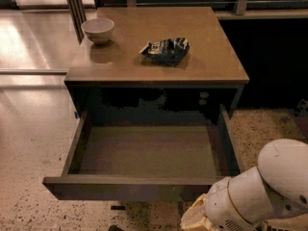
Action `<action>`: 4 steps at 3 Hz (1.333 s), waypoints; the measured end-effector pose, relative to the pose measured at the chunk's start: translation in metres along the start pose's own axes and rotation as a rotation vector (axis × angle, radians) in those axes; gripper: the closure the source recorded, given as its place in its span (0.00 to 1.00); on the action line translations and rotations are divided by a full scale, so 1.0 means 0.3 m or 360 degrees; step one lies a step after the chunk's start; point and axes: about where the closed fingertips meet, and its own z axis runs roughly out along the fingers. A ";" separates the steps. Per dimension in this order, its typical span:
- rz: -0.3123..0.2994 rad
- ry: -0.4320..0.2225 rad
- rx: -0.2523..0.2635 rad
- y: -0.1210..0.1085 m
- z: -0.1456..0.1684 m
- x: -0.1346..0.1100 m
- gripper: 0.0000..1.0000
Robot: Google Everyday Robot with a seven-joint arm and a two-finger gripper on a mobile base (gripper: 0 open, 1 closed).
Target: Close top drawer
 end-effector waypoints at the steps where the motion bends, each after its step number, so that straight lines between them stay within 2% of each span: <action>1: -0.0011 -0.0062 0.0031 -0.073 0.071 -0.029 1.00; 2: 0.0000 -0.0190 0.0097 -0.195 0.137 -0.082 1.00; 3: 0.0000 -0.0190 0.0097 -0.196 0.137 -0.082 1.00; 4: -0.0007 -0.0207 0.0149 -0.245 0.158 -0.106 1.00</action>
Offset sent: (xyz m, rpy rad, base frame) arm 0.0970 0.0362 -0.0497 0.1469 -0.1194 -0.0994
